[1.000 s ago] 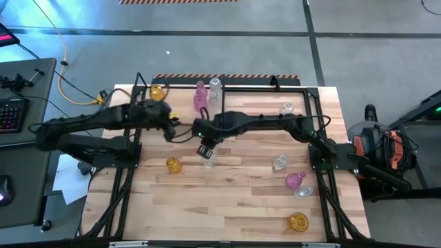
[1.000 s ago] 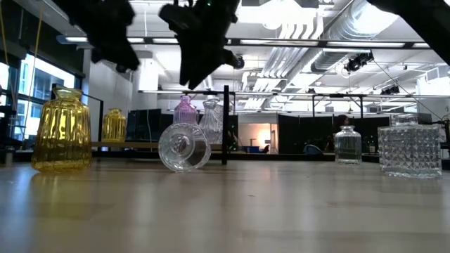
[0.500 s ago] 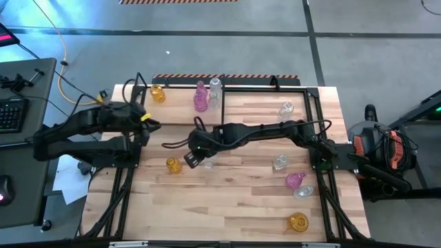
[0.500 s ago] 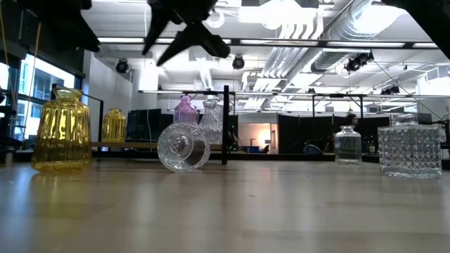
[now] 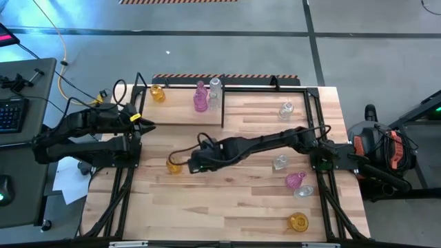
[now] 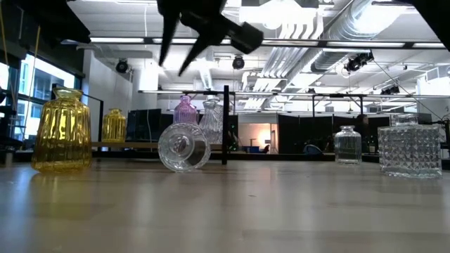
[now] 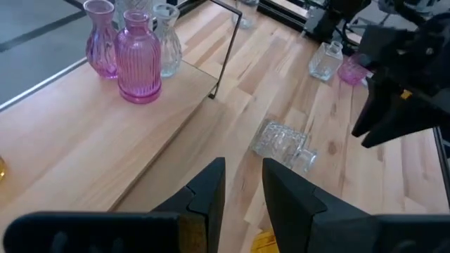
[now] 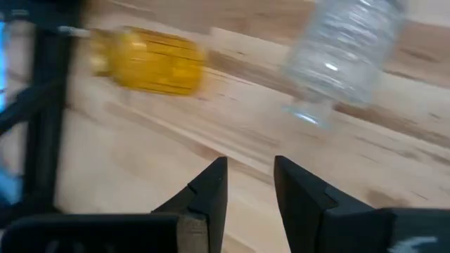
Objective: Sort vases onto shelf
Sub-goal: Put the transparent vase on the shelf aligned with the other transparent vases
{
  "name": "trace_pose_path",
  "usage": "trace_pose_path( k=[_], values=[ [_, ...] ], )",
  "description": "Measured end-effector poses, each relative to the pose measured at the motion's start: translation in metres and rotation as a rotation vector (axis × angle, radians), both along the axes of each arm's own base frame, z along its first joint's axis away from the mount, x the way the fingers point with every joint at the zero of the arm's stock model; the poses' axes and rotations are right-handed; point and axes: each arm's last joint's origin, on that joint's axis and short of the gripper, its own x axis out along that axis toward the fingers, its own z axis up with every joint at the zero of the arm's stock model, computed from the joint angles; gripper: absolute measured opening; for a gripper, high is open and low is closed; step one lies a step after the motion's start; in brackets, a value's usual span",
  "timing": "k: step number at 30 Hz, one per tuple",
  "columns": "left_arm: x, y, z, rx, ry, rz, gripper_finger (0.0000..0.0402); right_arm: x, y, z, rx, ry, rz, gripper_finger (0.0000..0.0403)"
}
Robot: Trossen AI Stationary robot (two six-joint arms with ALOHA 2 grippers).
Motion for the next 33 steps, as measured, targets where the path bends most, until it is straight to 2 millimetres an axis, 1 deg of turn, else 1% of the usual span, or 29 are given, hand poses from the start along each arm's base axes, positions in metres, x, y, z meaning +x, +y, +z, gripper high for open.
trace_pose_path(
  k=[3, 6, 7, 10, 12, 15, 17, 21, 24, 28, 33],
  values=[
    [0.0, 0.0, 0.0, 0.008, 0.003, -0.005, 0.0087, 0.003, 0.003, -0.007, 0.011, 0.003, -0.032, 0.0123],
    [0.0, 0.0, 0.0, 0.023, 0.009, -0.015, 0.0087, 0.01, 0.005, -0.023, 0.034, 0.02, -0.025, 0.0157],
    [0.0, 0.0, 0.0, 0.022, 0.01, -0.015, 0.0087, 0.013, 0.005, -0.032, 0.038, 0.038, -0.018, 0.0171],
    [0.0, 0.0, 0.0, 0.019, 0.012, -0.019, 0.0087, 0.024, 0.002, -0.052, 0.088, 0.051, -0.001, 0.0213],
    [0.0, 0.0, -0.001, 0.016, 0.012, -0.024, 0.0087, 0.029, -0.002, -0.062, 0.117, 0.051, 0.007, 0.0242],
    [0.0, -0.001, -0.001, 0.009, 0.012, -0.034, 0.0087, 0.034, -0.006, -0.069, 0.143, 0.042, -0.012, 0.0279],
    [0.0, -0.001, -0.001, 0.005, 0.017, -0.038, 0.0087, 0.036, -0.008, -0.069, 0.151, 0.023, -0.028, 0.0293],
    [0.0, -0.001, -0.002, 0.001, 0.021, -0.044, 0.0087, 0.035, -0.008, -0.067, 0.162, 0.032, -0.042, 0.03],
    [-0.001, -0.001, -0.002, 0.001, 0.021, -0.044, 0.0087, 0.031, -0.005, -0.064, 0.171, 0.065, -0.03, 0.03],
    [-0.001, -0.001, -0.002, 0.001, 0.021, -0.044, 0.0087, 0.027, -0.004, -0.066, 0.184, 0.114, -0.022, 0.03],
    [-0.001, -0.001, -0.002, 0.014, 0.025, -0.053, 0.0087, 0.025, -0.009, -0.067, 0.142, 0.147, 0.018, 0.03]
  ],
)
